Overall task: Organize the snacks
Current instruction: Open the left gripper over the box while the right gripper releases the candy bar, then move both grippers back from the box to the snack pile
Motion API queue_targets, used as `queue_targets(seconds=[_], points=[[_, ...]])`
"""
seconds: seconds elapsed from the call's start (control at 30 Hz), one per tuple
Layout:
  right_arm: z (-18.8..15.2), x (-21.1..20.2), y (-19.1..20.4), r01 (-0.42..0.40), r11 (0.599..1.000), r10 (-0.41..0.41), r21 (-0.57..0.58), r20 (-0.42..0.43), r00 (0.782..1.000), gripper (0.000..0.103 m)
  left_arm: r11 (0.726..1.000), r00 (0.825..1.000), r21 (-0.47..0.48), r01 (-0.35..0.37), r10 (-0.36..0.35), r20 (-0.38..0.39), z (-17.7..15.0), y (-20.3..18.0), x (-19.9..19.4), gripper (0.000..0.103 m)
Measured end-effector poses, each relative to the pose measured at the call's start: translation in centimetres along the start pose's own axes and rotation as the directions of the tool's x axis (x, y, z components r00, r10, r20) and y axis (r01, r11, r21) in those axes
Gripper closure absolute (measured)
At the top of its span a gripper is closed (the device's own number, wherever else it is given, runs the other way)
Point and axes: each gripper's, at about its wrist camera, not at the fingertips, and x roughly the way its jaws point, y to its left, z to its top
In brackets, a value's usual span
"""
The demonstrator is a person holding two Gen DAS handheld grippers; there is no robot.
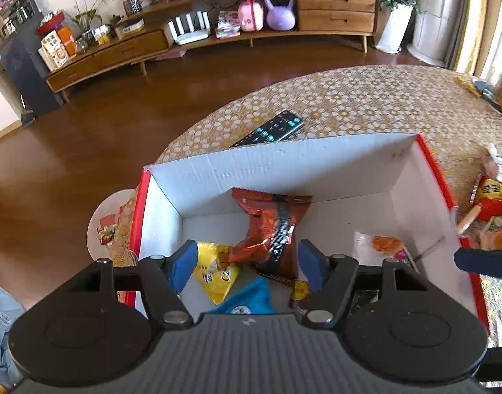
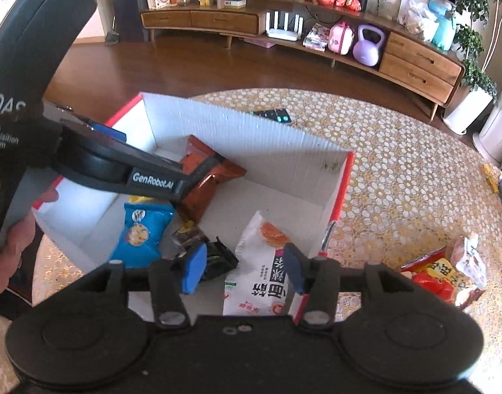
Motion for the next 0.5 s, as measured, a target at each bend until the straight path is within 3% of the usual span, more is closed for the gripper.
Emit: queue_targets(seconds=[0.17, 0.5], points=[[-0.3, -2.3, 0.0, 0.000, 1.000, 0.000, -0.001, 0.038, 0.999, 0.036, 1.000, 0.999, 0.004, -0.003, 0.003, 0.038, -0.6, -0.3, -2.4, 0.036], [-2.1, -7.1, -1.1, -0.020, 1.000, 0.019, 0.017, 0.092, 0.996, 0.022, 1.000, 0.994, -0.013, 0.024, -0.022, 0.103, -2.0, -1.0, -7.0, 0.036]])
